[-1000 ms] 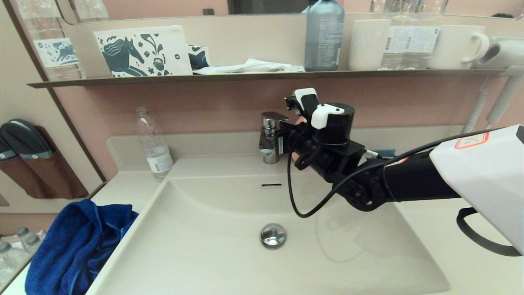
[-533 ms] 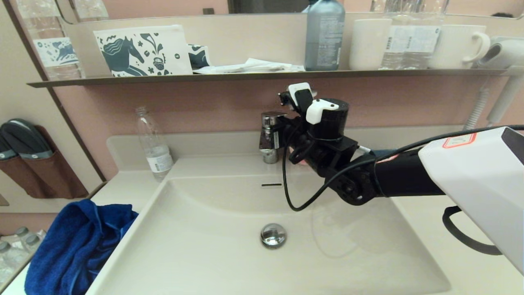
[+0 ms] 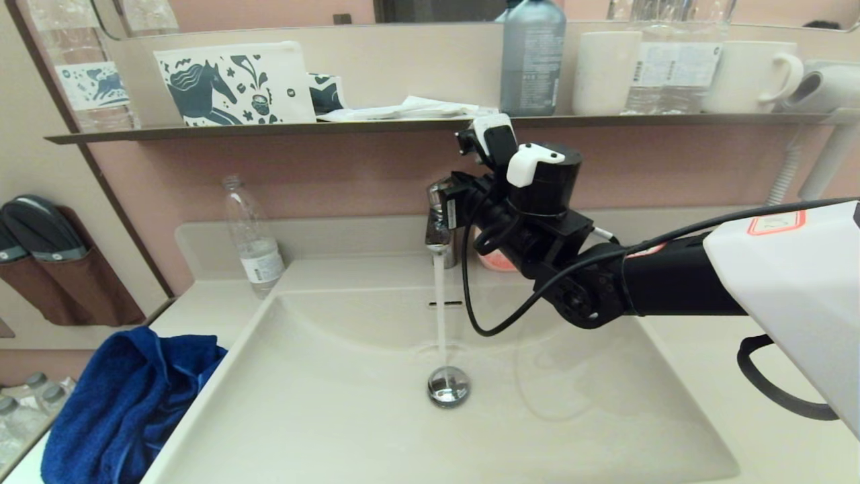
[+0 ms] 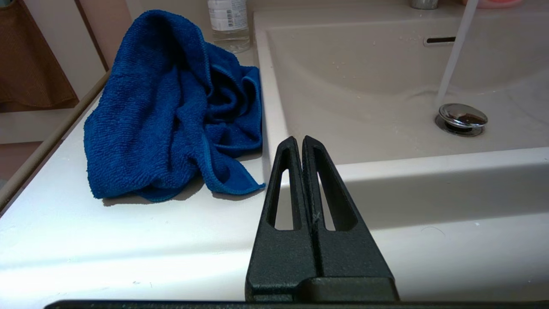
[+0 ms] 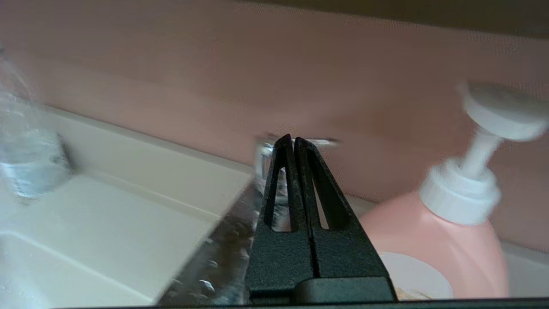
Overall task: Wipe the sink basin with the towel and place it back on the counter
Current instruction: Turn on the faucet, then turn off the faucet
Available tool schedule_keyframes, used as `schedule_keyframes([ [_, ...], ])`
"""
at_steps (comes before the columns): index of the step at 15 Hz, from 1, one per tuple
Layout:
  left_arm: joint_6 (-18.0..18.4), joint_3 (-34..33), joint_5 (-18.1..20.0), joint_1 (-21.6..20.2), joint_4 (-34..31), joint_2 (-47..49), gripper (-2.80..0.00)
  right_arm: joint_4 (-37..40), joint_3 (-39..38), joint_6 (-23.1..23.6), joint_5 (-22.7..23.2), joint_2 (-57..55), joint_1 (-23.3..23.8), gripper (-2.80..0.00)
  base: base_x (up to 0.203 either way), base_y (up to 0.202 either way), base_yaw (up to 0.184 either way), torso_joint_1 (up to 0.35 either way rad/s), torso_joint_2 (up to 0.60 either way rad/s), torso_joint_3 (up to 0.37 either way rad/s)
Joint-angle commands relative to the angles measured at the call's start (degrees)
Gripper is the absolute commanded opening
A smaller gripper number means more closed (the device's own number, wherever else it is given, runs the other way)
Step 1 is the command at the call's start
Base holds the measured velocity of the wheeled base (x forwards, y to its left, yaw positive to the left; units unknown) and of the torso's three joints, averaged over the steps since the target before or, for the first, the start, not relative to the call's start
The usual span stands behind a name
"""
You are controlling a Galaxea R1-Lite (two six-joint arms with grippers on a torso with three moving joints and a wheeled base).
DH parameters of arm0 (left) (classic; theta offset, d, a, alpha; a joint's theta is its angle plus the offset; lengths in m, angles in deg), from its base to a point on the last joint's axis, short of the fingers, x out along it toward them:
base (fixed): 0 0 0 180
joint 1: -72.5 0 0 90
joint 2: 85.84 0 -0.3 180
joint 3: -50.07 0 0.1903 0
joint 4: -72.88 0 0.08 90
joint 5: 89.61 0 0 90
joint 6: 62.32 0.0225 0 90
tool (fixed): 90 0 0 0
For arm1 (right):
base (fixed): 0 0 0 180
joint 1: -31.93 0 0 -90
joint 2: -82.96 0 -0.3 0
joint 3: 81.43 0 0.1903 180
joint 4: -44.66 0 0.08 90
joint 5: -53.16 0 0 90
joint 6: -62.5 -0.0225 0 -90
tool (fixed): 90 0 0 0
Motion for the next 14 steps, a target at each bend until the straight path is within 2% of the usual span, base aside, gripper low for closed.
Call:
schedule_keyframes([
  [1, 0.02, 0.0, 0.0, 0.0, 0.01, -0.02, -2.8, -0.22, -2.16, 1.04, -1.27, 1.5, -0.71, -2.8, 0.0, 0.0, 0.0, 0.0, 0.0, 0.0],
  [6, 0.02, 0.0, 0.0, 0.0, 0.01, -0.02, -2.8, -0.2, -4.95, 2.53, -1.59, 4.57, -3.51, -2.8, 0.0, 0.0, 0.0, 0.0, 0.0, 0.0],
  [10, 0.02, 0.0, 0.0, 0.0, 0.01, -0.02, -2.8, -0.19, -1.76, 3.74, -1.59, 4.36, -3.38, -2.8, 0.0, 0.0, 0.0, 0.0, 0.0, 0.0],
  [14, 0.02, 0.0, 0.0, 0.0, 0.01, -0.02, -2.8, 0.68, 3.31, 4.26, -1.47, 2.11, -1.07, -2.8, 0.0, 0.0, 0.0, 0.0, 0.0, 0.0],
])
